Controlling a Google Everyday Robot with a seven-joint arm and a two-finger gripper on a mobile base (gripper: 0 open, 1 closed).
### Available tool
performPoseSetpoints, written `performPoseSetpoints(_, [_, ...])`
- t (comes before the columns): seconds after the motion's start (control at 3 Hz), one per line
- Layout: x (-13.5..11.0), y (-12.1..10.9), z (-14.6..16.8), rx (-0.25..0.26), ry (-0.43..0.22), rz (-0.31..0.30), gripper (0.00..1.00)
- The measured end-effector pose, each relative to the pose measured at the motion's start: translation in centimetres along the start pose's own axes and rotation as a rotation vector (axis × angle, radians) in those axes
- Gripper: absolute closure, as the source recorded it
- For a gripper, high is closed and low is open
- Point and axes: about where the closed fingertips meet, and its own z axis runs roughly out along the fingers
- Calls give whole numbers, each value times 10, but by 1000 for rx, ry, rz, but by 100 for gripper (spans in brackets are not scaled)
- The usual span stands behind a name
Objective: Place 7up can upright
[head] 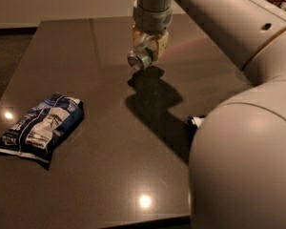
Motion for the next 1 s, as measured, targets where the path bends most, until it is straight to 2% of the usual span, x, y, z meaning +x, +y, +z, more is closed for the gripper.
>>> performPoseSetpoints(0.33, [-5, 0, -42, 140, 99, -69, 100])
performPoseSetpoints(0.67, [-9, 0, -64, 212, 149, -102, 100])
performPoseSetpoints(1.0, [-9, 0, -64, 212, 149, -102, 100])
